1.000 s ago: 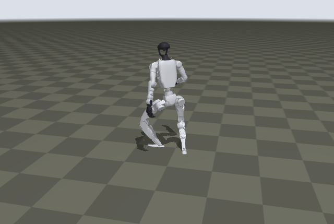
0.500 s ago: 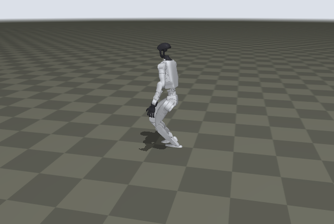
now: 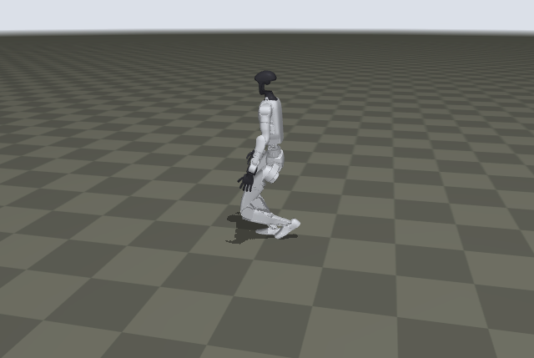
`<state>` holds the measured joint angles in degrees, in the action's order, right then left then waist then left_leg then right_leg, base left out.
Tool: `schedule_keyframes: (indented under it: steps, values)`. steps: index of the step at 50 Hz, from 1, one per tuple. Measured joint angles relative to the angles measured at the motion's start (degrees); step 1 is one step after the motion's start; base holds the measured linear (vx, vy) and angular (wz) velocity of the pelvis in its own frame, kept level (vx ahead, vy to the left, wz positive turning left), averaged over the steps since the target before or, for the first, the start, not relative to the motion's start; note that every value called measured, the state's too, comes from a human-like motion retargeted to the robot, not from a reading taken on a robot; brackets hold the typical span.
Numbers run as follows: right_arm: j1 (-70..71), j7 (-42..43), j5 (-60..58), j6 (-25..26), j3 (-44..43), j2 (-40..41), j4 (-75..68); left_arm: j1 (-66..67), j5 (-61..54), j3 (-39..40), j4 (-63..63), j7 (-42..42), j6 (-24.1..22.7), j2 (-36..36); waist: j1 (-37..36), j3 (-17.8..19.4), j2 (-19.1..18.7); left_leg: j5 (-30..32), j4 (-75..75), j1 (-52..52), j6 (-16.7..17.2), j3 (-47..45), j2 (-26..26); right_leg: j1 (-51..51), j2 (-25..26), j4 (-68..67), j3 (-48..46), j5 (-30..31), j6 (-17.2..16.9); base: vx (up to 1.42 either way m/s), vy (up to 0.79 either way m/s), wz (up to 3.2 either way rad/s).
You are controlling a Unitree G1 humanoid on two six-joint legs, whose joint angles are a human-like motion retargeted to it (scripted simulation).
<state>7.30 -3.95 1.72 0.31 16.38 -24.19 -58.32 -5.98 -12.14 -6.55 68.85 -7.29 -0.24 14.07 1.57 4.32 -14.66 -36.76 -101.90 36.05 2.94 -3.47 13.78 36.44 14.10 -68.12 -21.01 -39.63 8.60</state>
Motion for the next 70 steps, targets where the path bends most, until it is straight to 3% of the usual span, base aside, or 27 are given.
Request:
schedule_keyframes:
  steps: [5,12,15,19,23,32,35,38,43,50,53,58,60,63,67,70]
  values:
    - [2.5,1.8,-0.2,0.0,1.2,-1.6,10.5,2.7,-1.2,2.1,-0.3,2.0,0.4,1.3,-3.3,0.3,2.8,-8.3,6.0,3.3,-6.0,4.4,-0.6,-1.5,2.6,1.5,6.2,0.6,1.4,0.07,0.03,-0.84]
    - [6.2,1.7,-2.4,-0.3,2.8,-2.1,20.6,6.5,1.1,4.7,3.6,2.1,0.7,1.8,-5.5,-0.7,8.0,-9.5,19.2,3.0,-9.1,11.3,-13.4,2.6,5.5,0.7,17.1,3.2,2.8,-0.07,0.04,-0.99]
    - [7.9,1.2,-3.4,-0.5,3.4,-1.4,21.4,7.1,2.4,5.4,6.4,1.5,0.5,1.5,-4.2,-1.8,11.0,-10.0,23.5,4.1,-12.5,9.0,-15.9,6.9,4.6,-1.6,20.7,4.1,0.7,-0.13,0.05,-0.49]
    - [10.0,-0.1,-4.4,-0.5,4.1,-0.1,19.1,7.4,4.1,5.7,9.9,0.7,0.7,1.5,-2.5,-3.7,14.9,-9.1,28.2,6.5,-15.2,4.3,-17.3,14.2,2.7,-3.6,25.6,5.0,-5.8,-0.07,0.04,-0.38]
    - [10.4,-2.0,-5.4,-0.3,4.6,0.9,14.2,8.1,6.4,4.8,11.7,-0.7,1.3,1.8,-2.1,-5.2,18.0,-8.6,31.6,7.7,-16.4,-0.9,-17.8,18.8,-7.7,-10.1,22.5,3.5,-6.3,0.01,-0.04,-0.47]
    - [5.1,-4.5,-4.8,0.1,0.3,0.4,0.0,10.9,12.0,0.6,7.9,-6.8,1.3,0.5,-1.1,-5.4,21.5,-7.8,40.2,1.6,-15.3,-7.8,-20.7,16.6,-39.9,-23.6,21.3,-2.1,-1.6,0.07,-0.19,-0.08]
    - [2.7,-4.5,-3.2,0.2,-2.5,-0.2,-4.2,11.6,12.2,0.1,5.8,-8.0,0.9,1.0,-0.3,-4.8,21.5,-7.4,41.8,-1.5,-14.1,-8.0,-20.5,14.1,-46.2,-23.0,22.8,-2.7,-1.2,0.11,-0.34,0.10]
    - [0.5,-4.1,-0.9,0.2,-5.2,-0.9,-7.2,11.9,11.3,0.5,3.5,-8.2,0.4,2.0,0.5,-4.5,21.3,-6.9,42.4,-3.9,-12.6,-7.4,-19.1,11.4,-48.4,-20.4,23.9,-2.6,-1.8,0.12,-0.40,0.03]
    - [-2.7,-3.7,2.8,-0.4,-8.0,-1.8,-9.4,11.4,7.1,2.6,-1.0,-7.0,-0.5,4.5,0.6,-4.8,20.2,-6.2,39.9,-5.5,-10.0,-6.2,-12.4,8.4,-44.5,-16.2,22.8,-2.8,-3.6,0.11,-0.45,-0.29]
    - [-6.1,-3.5,5.5,-1.0,-7.4,-2.9,-10.1,8.9,0.6,5.0,-9.6,-4.0,-2.7,8.1,-1.6,-6.7,17.5,-3.0,31.6,-2.8,-7.6,-5.6,5.4,7.5,-32.8,-14.7,13.8,-5.6,-2.8,0.05,-0.45,-0.74]
    - [-7.0,-3.7,5.8,-0.9,-6.6,-3.0,-9.9,7.8,-1.2,5.3,-12.9,-3.2,-3.2,8.9,-3.0,-6.7,16.0,4.4,24.9,-1.4,-7.9,-5.3,15.0,6.0,-26.7,-13.7,10.0,-6.3,-0.7,0.02,-0.41,-0.94]
    - [-6.9,-3.5,6.3,-0.4,-5.2,-2.9,-7.5,6.3,-2.6,4.0,-14.8,-3.0,-2.5,8.8,-6.0,-5.1,13.2,5.5,16.6,0.9,-11.1,-1.6,23.8,2.0,-15.7,-9.6,6.5,-5.4,2.2,0.03,-0.36,-0.95]
    - [-6.4,-2.9,6.4,-0.4,-5.0,-3.1,-5.6,5.9,-2.3,3.0,-13.8,-3.2,-1.9,8.3,-7.2,-4.1,12.3,4.7,12.9,2.1,-12.9,0.1,24.0,0.3,-11.7,-7.7,6.5,-4.6,2.7,0.06,-0.31,-0.80]
    - [-4.7,-1.5,6.4,-0.8,-5.0,-3.6,-0.8,5.9,-0.8,1.2,-10.6,-4.1,-1.1,7.2,-8.6,-2.7,11.6,1.1,8.2,5.1,-15.0,1.8,19.7,-1.8,-7.3,-5.5,7.5,-3.3,2.7,0.09,-0.28,-0.68]
    - [-1.5,0.5,6.0,-2.0,-4.7,-4.4,9.8,7.1,2.9,-1.3,-4.2,-6.3,-0.3,4.9,-9.1,-1.6,12.1,-2.9,7.4,10.3,-15.0,1.3,7.5,-3.6,-4.7,-4.4,9.7,-3.0,2.1,0.15,-0.23,-0.47]
    - [1.5,2.1,5.6,-3.2,-4.3,-4.9,19.5,9.3,6.1,-2.8,0.3,-8.3,0.1,3.1,-8.9,-1.2,13.0,-2.1,11.4,14.6,-13.9,-0.8,-1.5,-4.9,-4.3,-4.5,11.4,-3.4,1.0,0.21,-0.20,-0.40]
